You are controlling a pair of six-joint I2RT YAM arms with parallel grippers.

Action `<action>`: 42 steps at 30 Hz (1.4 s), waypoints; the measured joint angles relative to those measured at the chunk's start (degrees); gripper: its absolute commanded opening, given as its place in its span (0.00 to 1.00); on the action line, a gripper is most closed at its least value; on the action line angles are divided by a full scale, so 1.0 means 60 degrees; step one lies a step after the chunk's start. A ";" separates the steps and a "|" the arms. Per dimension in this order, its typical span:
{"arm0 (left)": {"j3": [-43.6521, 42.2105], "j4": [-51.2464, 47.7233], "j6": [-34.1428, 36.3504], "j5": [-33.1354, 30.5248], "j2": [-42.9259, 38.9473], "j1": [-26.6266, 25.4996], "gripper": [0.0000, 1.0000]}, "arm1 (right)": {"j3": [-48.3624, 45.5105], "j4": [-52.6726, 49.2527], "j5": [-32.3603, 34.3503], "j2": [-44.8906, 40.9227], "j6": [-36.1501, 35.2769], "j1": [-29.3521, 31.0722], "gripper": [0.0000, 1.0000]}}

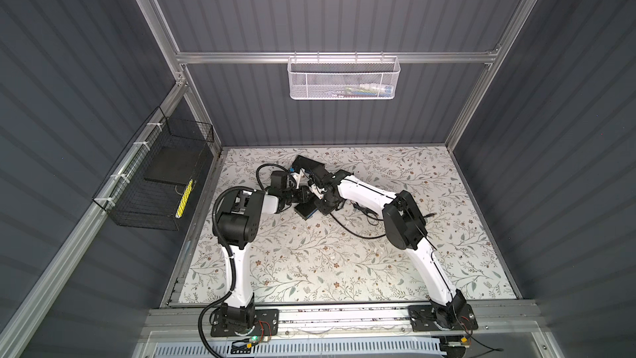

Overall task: Insert the plug into the switch port
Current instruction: 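Open the right gripper and draw the right arm back from the switch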

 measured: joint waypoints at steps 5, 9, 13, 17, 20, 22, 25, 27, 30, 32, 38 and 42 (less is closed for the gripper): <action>0.0113 -0.0554 0.0124 -0.0127 -0.0102 -0.0018 0.35 | -0.0911 0.0943 0.0025 -0.0433 0.0022 0.0000 0.20; 0.0175 -0.1479 0.0328 -0.0171 -0.0412 -0.0015 0.39 | -0.1949 0.2368 0.0011 -0.1064 0.0055 0.0058 0.22; 0.0215 -0.2401 0.0550 -0.0011 -0.0597 0.0007 0.42 | -0.3144 0.3625 0.0069 -0.1912 0.0102 0.0102 0.25; 0.0226 -0.3151 0.0772 0.0321 -0.0743 -0.0087 0.43 | -0.3982 0.5300 0.0171 -0.2965 0.0178 0.0106 0.29; 0.0310 -0.3661 0.0871 0.0273 -0.0863 -0.0087 0.47 | -0.4874 0.5865 0.0382 -0.3952 0.0219 0.0102 0.31; 0.0408 -0.4014 0.0903 0.0127 -0.0962 -0.0080 0.49 | -0.5599 0.6051 0.0510 -0.4630 0.0280 0.0047 0.32; 0.0546 -0.4659 0.0994 -0.0350 -0.1188 -0.0084 0.57 | -0.6801 0.6109 0.0579 -0.5665 0.0499 -0.0229 0.34; 0.0648 -0.5151 0.1089 -0.0787 -0.1381 -0.0080 0.61 | -0.7628 0.6087 0.0630 -0.6426 0.0718 -0.0637 0.36; 0.0761 -0.5898 0.1260 -0.1417 -0.1734 -0.0062 0.72 | -0.8604 0.5996 0.0729 -0.7544 0.1027 -0.1406 0.41; 0.0878 -0.6408 0.1464 -0.1810 -0.2076 -0.0069 0.76 | -0.9038 0.5941 0.0805 -0.8225 0.1169 -0.1912 0.44; 0.0736 -0.7224 0.2135 -0.3053 -0.3679 -0.0470 0.83 | -0.9690 0.5909 0.0780 -0.9646 0.1333 -0.2758 0.52; 0.0131 -0.7504 0.2626 -0.3803 -0.4171 -0.1180 0.94 | -0.9796 0.5905 0.0528 -0.9890 0.1249 -0.3024 0.56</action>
